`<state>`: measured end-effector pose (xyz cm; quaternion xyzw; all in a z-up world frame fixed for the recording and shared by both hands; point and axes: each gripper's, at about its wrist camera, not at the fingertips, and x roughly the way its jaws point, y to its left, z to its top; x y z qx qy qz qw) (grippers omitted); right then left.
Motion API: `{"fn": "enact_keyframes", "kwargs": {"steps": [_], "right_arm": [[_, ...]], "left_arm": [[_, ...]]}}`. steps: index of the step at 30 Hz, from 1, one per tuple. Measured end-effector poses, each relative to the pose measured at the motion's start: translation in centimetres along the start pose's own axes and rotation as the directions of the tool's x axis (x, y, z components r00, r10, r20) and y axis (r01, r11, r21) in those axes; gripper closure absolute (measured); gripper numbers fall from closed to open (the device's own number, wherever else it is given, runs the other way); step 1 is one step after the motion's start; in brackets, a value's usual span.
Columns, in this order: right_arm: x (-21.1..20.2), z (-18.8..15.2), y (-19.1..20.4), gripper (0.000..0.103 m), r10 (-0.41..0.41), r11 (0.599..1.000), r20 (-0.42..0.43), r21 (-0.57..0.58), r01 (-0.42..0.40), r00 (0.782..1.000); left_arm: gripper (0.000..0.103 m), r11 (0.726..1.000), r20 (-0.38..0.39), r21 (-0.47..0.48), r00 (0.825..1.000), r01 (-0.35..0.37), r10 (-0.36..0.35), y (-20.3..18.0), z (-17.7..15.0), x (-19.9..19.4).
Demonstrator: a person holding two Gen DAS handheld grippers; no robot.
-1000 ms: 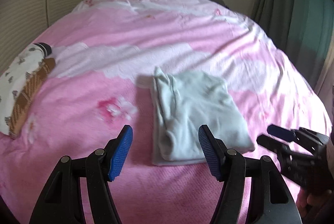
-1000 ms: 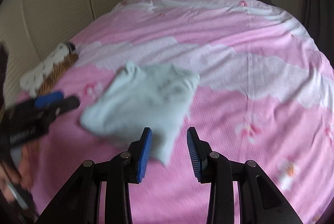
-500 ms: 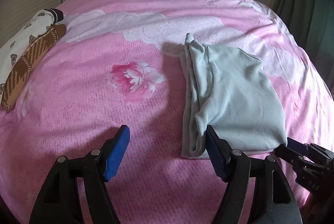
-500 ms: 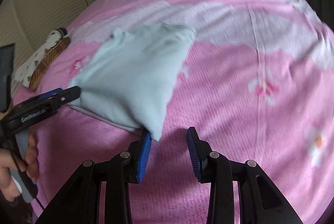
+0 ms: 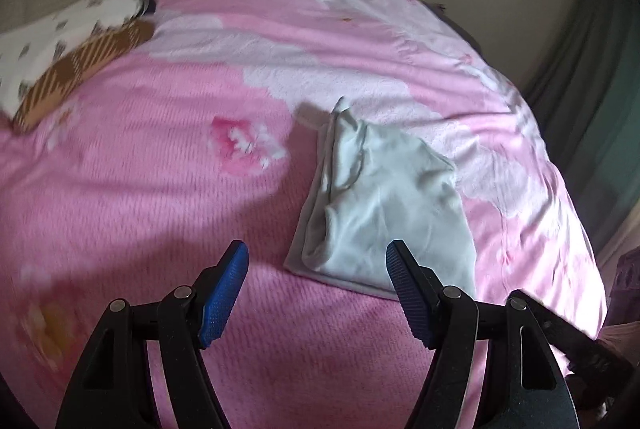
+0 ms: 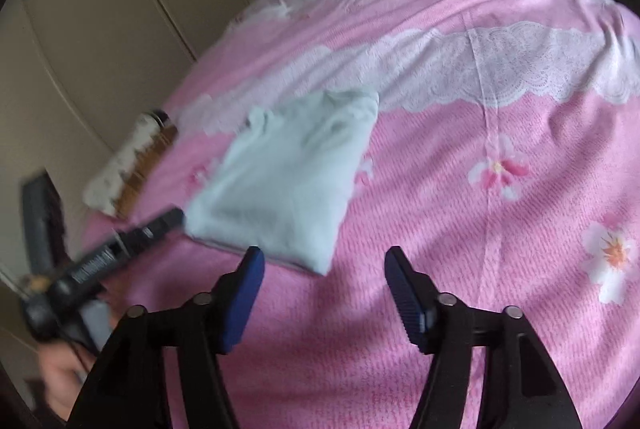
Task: Fold small clothes
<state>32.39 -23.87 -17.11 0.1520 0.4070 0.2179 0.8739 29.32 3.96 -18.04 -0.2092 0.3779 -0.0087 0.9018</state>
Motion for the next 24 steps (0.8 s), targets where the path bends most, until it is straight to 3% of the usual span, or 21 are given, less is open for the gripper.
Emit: {"fn": "enact_keyframes", "kwargs": {"steps": [6, 17, 24], "right_arm": [[1.6, 2.3, -2.8, 0.038, 0.087, 0.989, -0.021, 0.126, -0.083, 0.996], [8.3, 6.9, -4.3, 0.038, 0.118, 0.981, -0.11, 0.168, -0.098, 0.987], [11.4, 8.5, -4.7, 0.038, 0.11, 0.987, -0.149, 0.133, -0.091, 0.983]], "left_arm": [[0.034, 0.968, 0.029, -0.249, 0.999, 0.033, -0.027, 2.2, -1.2, 0.8], [0.032, 0.935, 0.062, -0.347, 0.997, 0.069, -0.051, 2.0, -1.4, 2.7], [0.032, 0.947, 0.065, -0.313, 0.997, 0.065, -0.047, 1.3, -1.2, 3.8]]}}
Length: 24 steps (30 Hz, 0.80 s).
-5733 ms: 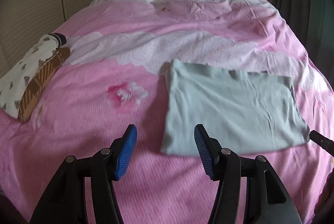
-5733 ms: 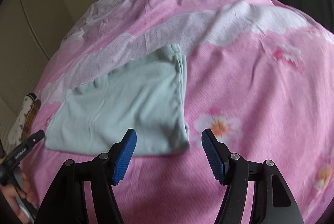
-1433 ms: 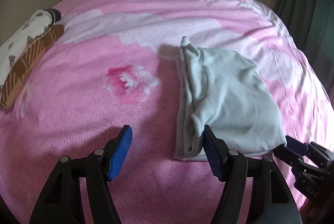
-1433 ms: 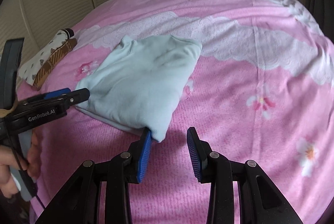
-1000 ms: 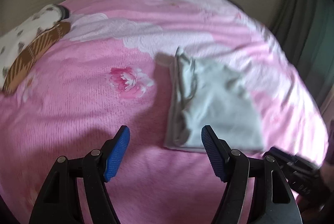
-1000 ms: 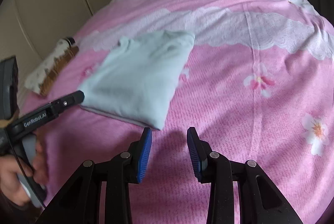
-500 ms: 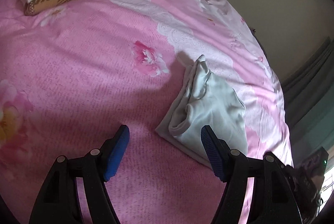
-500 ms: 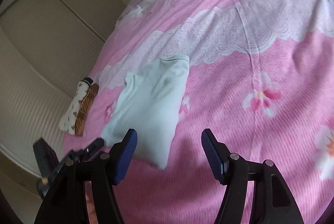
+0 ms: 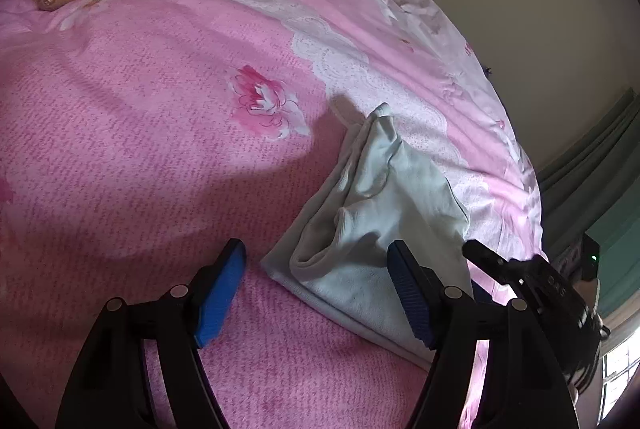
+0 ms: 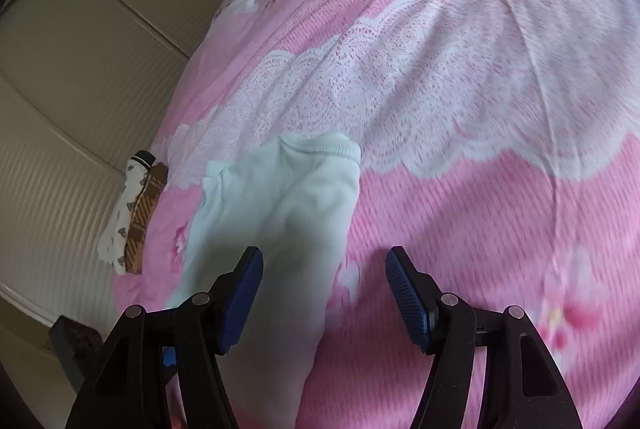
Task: Fold small clothes
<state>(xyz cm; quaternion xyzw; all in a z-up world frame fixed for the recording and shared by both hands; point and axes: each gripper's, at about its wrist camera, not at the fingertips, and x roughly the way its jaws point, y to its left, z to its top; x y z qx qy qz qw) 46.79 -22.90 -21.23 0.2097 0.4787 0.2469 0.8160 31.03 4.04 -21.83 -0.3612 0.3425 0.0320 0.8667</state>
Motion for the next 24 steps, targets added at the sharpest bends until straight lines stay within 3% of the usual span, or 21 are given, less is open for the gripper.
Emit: {"fn": "enact_keyframes", "kwargs": {"steps": [11, 18, 21, 24], "right_arm": [[2.5, 1.7, -0.1, 0.038, 0.06, 0.998, -0.025, -0.024, -0.061, 0.998], [3.7, 2.3, -0.3, 0.039, 0.144, 0.99, -0.053, 0.007, -0.144, 0.988], [3.7, 2.5, -1.0, 0.051, 0.168, 0.985, -0.052, 0.041, -0.166, 0.984], [3.6, 2.4, -2.4, 0.072, 0.209, 0.973, -0.047, 0.108, -0.203, 0.977]], "left_arm": [[0.033, 1.0, 0.013, 0.018, 1.0, -0.009, 0.009, -0.1, -0.1, 0.4], [0.06, 0.999, 0.009, -0.017, 0.999, 0.041, -0.041, 0.6, 0.1, 0.8], [0.076, 0.997, -0.007, -0.035, 0.997, 0.071, -0.072, 0.9, 0.0, 0.8], [0.081, 0.996, -0.014, -0.038, 0.997, 0.082, -0.082, 1.0, -0.2, 0.6]]}}
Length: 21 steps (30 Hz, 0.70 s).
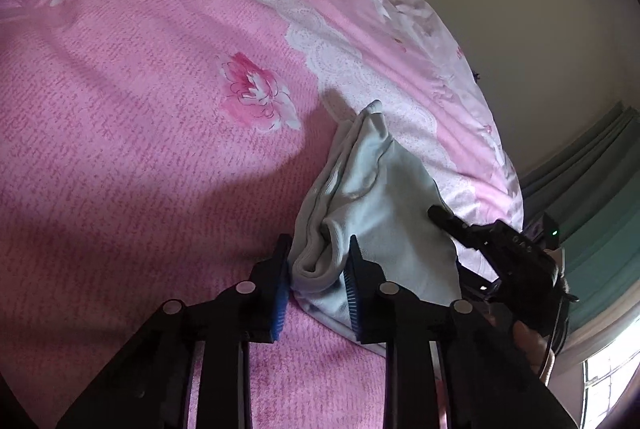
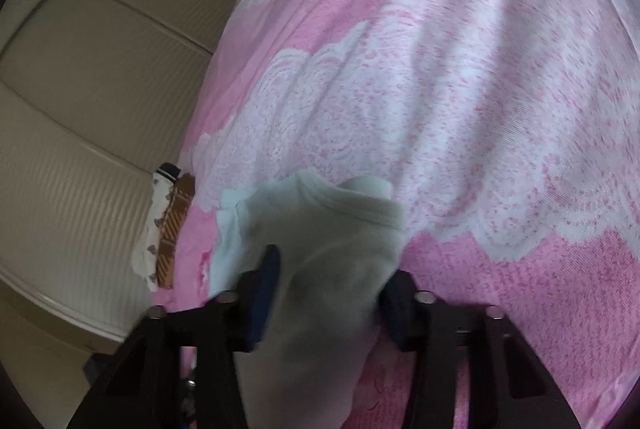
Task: Fold small clothes
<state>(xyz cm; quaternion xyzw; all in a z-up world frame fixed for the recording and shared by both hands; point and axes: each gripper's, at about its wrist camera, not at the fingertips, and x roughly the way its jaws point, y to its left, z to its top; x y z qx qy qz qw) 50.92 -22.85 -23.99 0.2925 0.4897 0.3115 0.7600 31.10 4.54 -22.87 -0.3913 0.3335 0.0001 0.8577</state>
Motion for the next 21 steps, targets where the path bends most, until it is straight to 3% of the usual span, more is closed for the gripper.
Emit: {"fn": "enact_keyframes", "kwargs": {"steps": [1, 4, 13, 21], "right_arm": [[-0.2, -0.1, -0.5, 0.08, 0.011, 1.0, -0.001, 0.026, -0.011, 1.0], [-0.7, -0.5, -0.6, 0.087, 0.002, 0.999, 0.011, 0.035, -0.003, 1.0], [-3.2, -0.8, 4.7, 0.089, -0.053, 0.999, 0.091, -0.002, 0.053, 0.994], [-4.5, -2.3, 10.3, 0.092, -0.046, 0.999, 0.114, -0.02, 0.049, 0.992]], "left_arm": [[0.082, 1.0, -0.003, -0.001, 1.0, 0.002, -0.002, 0.0, 0.0, -0.1], [0.086, 1.0, -0.012, 0.009, 1.0, 0.004, -0.004, 0.0, 0.1, -0.6], [0.09, 1.0, -0.008, 0.009, 1.0, 0.01, -0.01, 0.0, 2.5, -4.1], [0.091, 0.999, 0.052, 0.018, 0.998, 0.035, -0.036, 0.6, 6.0, -9.7]]}}
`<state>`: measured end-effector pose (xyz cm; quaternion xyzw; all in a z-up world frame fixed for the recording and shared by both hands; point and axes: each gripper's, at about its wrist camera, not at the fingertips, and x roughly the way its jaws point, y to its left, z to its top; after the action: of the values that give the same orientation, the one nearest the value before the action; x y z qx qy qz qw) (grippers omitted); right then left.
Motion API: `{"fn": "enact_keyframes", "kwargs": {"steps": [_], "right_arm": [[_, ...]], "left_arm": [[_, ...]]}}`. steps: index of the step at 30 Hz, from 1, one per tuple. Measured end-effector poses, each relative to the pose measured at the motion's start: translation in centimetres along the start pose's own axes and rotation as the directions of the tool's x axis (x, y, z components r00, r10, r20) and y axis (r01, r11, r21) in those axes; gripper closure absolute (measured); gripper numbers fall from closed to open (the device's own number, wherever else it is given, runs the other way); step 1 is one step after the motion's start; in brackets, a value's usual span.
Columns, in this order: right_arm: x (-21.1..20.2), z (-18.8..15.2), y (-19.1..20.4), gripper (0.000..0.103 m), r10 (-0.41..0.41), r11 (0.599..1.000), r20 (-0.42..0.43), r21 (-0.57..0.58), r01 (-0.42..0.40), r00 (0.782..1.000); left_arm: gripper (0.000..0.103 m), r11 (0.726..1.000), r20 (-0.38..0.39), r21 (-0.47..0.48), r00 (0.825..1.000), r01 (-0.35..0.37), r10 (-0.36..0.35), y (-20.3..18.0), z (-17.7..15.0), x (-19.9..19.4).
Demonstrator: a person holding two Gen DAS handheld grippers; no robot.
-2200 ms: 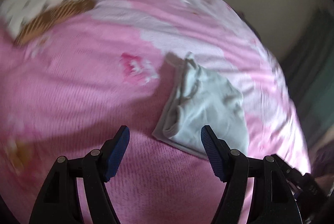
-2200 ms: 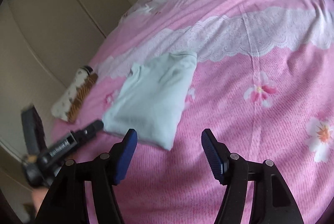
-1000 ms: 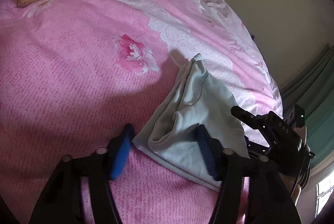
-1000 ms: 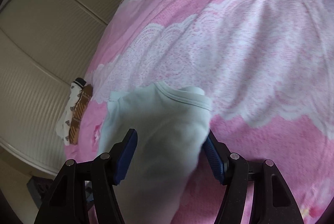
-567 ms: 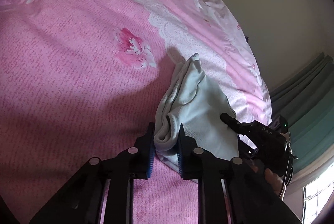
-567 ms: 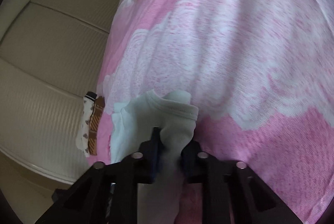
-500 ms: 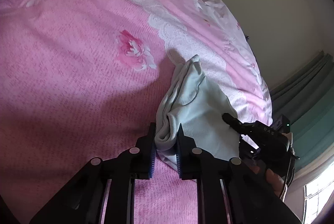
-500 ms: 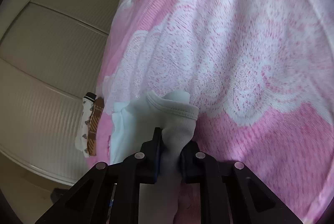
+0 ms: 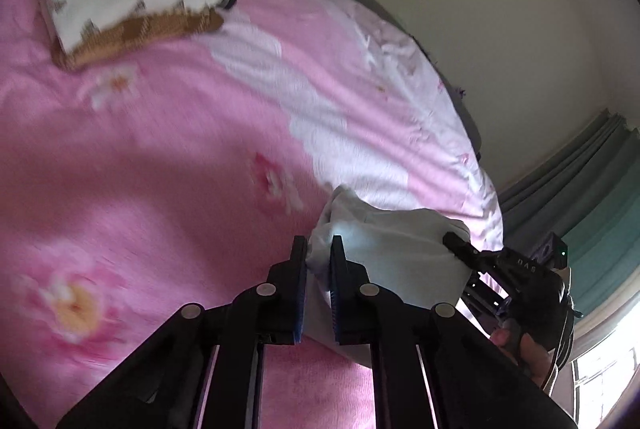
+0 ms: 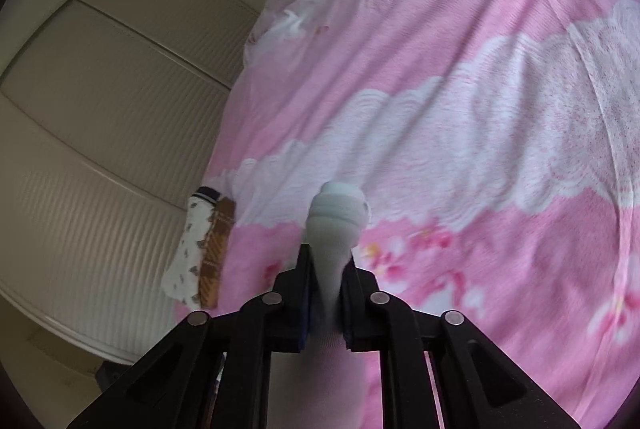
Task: Fold small clothes
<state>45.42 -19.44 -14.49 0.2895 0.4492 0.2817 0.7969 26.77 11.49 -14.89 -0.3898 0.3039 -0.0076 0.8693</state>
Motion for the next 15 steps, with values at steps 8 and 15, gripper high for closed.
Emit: {"fn": "enact_keyframes", "kwargs": {"steps": [8, 15], "right_arm": [[1.7, -1.9, 8.0, 0.094, 0.013, 0.999, -0.01, -0.052, -0.014, 1.0], [6.1, -2.1, 16.9, 0.094, 0.057, 0.989, -0.033, -0.132, -0.061, 0.998]], "left_arm": [[0.093, 1.0, 0.066, -0.009, 0.998, 0.016, -0.015, 3.4, 4.9, -6.0], [0.093, 1.0, 0.156, -0.008, 0.988, 0.005, -0.004, 7.0, 11.3, -11.2]]}}
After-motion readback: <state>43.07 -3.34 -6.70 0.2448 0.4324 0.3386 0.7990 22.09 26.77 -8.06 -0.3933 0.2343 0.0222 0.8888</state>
